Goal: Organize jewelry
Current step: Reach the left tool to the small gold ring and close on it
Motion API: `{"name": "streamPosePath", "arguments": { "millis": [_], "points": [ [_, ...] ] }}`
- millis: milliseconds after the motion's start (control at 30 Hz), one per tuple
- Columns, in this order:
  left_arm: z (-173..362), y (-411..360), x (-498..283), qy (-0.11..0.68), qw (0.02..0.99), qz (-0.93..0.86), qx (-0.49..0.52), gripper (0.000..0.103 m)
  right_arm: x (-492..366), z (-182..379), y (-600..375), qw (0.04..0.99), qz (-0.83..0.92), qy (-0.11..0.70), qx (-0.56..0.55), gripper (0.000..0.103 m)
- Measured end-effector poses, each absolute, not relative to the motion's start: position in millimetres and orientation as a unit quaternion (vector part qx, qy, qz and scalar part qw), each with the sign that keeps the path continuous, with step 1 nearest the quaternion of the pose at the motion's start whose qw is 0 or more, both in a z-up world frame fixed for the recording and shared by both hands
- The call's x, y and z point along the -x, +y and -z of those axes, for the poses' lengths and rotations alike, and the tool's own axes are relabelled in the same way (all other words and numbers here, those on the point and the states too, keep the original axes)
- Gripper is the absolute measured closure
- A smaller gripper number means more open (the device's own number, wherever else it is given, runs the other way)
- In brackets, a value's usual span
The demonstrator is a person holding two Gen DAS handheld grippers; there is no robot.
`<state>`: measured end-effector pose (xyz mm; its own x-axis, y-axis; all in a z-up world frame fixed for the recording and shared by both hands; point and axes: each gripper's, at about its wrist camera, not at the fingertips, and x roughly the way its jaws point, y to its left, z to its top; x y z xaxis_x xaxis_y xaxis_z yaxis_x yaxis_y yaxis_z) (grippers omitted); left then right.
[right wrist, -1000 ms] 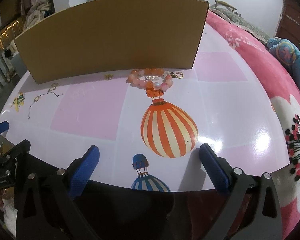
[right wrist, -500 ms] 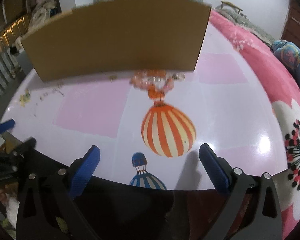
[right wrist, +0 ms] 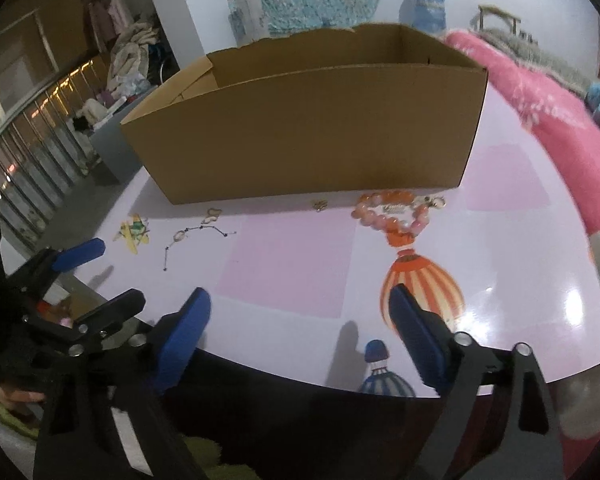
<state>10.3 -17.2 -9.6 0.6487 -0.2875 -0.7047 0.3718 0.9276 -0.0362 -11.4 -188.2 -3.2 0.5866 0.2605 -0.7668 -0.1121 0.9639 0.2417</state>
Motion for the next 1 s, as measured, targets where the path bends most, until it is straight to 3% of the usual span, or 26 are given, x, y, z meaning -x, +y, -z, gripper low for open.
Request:
{"name": "streamPosePath", "arguments": {
  "millis": [167, 400, 700, 1000],
  "points": [
    [9, -21, -20, 0.372, 0.908, 0.181, -0.063, 0.009, -6, 7, -178, 0.877, -0.126, 0.452, -0.104, 0.031],
    [15, -18, -45, 0.401, 0.896, 0.178, -0.062, 0.041, -26, 5, -161, 0.879, -0.149, 0.442, -0.100, 0.044],
    [28, -18, -69, 0.439, 0.877, 0.182, -0.065, 0.070, -42, 9, -160, 0.874, -0.155, 0.450, -0.101, 0.049],
    [31, -22, -74, 0.439, 0.875, 0.179, -0.091, 0.082, -48, 13, -162, 0.872, -0.153, 0.453, -0.107, 0.050]
  ]
}}
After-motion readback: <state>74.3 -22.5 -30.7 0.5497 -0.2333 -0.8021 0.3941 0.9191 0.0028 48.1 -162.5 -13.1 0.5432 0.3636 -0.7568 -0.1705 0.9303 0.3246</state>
